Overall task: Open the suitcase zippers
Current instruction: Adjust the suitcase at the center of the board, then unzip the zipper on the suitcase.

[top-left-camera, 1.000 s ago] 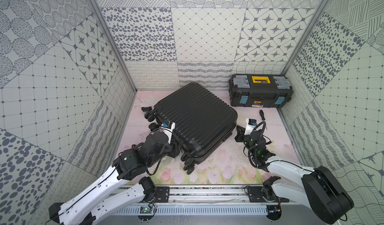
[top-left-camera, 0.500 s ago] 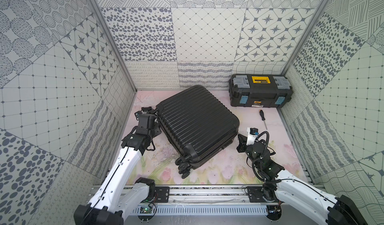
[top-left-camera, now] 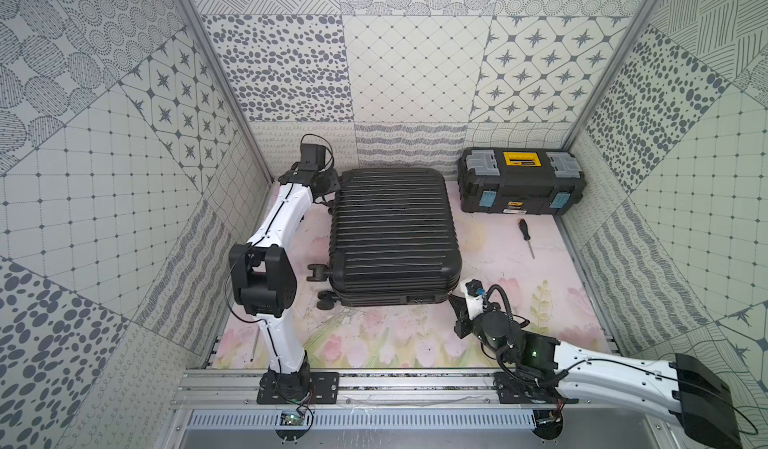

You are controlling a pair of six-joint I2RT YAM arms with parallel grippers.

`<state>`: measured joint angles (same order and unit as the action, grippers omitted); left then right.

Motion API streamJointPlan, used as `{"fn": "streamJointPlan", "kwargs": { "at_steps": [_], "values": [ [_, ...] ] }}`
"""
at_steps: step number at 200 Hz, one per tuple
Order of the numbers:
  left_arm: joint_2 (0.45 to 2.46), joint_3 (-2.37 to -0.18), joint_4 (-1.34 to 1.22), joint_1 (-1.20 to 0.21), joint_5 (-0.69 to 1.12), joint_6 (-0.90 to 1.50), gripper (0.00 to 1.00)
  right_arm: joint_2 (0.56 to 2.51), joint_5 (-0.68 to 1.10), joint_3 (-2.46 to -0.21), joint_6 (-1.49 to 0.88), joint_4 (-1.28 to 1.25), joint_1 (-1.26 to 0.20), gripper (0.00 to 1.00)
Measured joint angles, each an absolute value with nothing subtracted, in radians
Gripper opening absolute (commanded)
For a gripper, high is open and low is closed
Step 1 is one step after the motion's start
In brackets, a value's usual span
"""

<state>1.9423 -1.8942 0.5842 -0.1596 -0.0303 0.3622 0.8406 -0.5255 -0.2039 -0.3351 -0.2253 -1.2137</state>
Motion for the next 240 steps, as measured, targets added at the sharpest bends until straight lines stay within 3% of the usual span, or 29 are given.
{"fn": "streamJointPlan", "kwargs": {
  "at_steps": [25, 69, 107, 157, 240],
  "values": [
    [1.95, -1.976, 0.614, -0.222, 0.012, 0.308, 0.66, 0.931, -0.559, -0.247, -0.322, -0.263, -1.297, 0.0],
    [1.774, -1.921, 0.674, -0.334, -0.03, 0.27, 0.67, 0.923, -0.582, -0.236, -0.327, -0.282, -1.295, 0.0],
    [1.707, -1.921, 0.727, -0.655, -0.071, 0.287, 0.71, 0.909, -0.547, -0.206, -0.351, -0.32, -1.254, 0.0],
    [1.875, -2.052, 0.852, -0.993, -0.15, 0.297, 0.67, 0.888, -0.545, -0.2, -0.369, -0.317, -1.235, 0.0],
    [1.928, -1.985, 0.945, -1.134, -0.278, 0.33, 0.68, 0.798, -0.548, -0.198, -0.425, -0.216, -1.202, 0.0]
  ]
}}
